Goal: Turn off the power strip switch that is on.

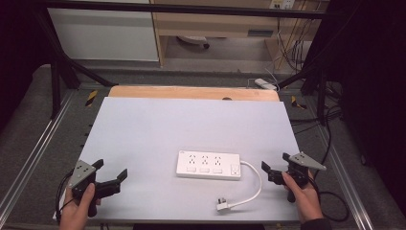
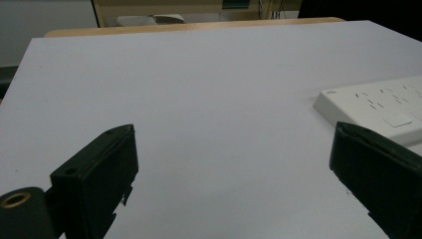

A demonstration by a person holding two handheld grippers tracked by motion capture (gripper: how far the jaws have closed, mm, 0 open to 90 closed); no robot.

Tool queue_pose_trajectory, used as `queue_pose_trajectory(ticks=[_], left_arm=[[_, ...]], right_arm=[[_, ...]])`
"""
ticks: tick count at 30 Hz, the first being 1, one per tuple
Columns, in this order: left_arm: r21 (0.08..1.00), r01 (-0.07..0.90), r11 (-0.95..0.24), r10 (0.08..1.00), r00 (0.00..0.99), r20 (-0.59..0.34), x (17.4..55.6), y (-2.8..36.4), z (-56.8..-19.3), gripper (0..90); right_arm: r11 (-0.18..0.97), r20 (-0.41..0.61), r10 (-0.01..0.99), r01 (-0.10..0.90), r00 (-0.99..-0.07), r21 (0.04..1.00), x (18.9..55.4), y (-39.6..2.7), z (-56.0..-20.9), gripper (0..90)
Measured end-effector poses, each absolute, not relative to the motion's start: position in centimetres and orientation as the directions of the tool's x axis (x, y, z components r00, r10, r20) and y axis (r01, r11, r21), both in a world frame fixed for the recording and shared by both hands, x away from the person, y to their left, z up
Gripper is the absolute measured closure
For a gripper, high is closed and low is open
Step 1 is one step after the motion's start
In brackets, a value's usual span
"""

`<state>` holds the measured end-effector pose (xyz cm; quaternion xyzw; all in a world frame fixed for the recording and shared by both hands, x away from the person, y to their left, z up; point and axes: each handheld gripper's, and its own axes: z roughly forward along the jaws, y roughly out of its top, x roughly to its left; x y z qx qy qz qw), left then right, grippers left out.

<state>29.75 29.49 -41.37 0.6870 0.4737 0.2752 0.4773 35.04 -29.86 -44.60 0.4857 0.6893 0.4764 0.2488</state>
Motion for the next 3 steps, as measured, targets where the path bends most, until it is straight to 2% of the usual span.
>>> queue_pose_trajectory(ticks=[3], left_arm=[[0.916, 0.389, -0.098, 0.912, 0.403, -0.074, 29.78, 29.46, -41.37, 5.4]], right_arm=[[0.091, 0.11, 0.905, 0.441, -0.41, 0.893, 35.18, -29.48, -44.73, 3.1]])
